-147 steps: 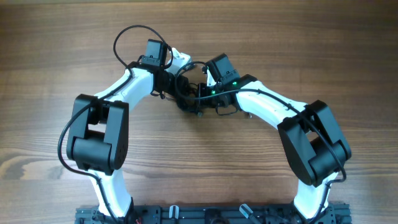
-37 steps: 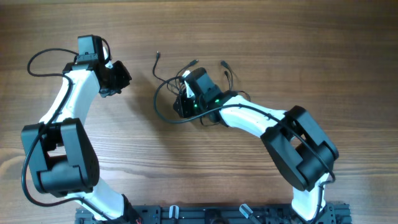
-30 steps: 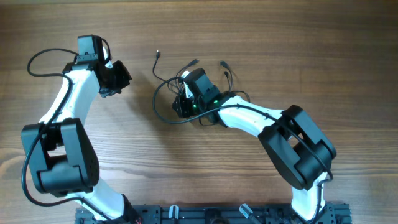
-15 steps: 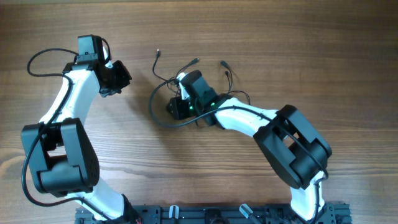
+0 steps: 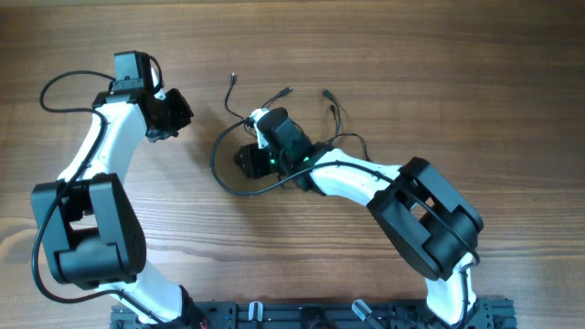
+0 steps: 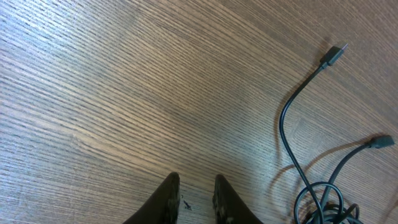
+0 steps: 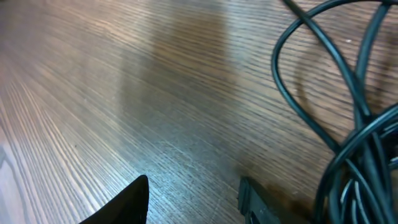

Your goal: Untangle cables

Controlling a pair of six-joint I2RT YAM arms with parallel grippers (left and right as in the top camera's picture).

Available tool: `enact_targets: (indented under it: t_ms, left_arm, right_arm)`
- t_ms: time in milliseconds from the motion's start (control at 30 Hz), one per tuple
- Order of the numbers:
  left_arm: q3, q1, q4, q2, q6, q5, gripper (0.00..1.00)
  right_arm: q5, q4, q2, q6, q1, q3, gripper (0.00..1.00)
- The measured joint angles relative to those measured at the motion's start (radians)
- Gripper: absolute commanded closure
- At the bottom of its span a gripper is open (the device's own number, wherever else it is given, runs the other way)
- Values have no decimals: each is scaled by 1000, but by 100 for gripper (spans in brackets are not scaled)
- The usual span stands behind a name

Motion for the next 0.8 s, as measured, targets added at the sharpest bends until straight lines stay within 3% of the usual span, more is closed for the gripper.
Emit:
enact_targets:
  t_ms: [433, 800]
  left_arm:
    - [0, 0, 0, 0, -3, 0, 78]
    - [0, 0, 0, 0, -3, 1, 77]
  right_arm:
    - [206, -61, -53, 14, -2, 0, 53]
    - [232, -90, -41, 25, 8, 0, 55]
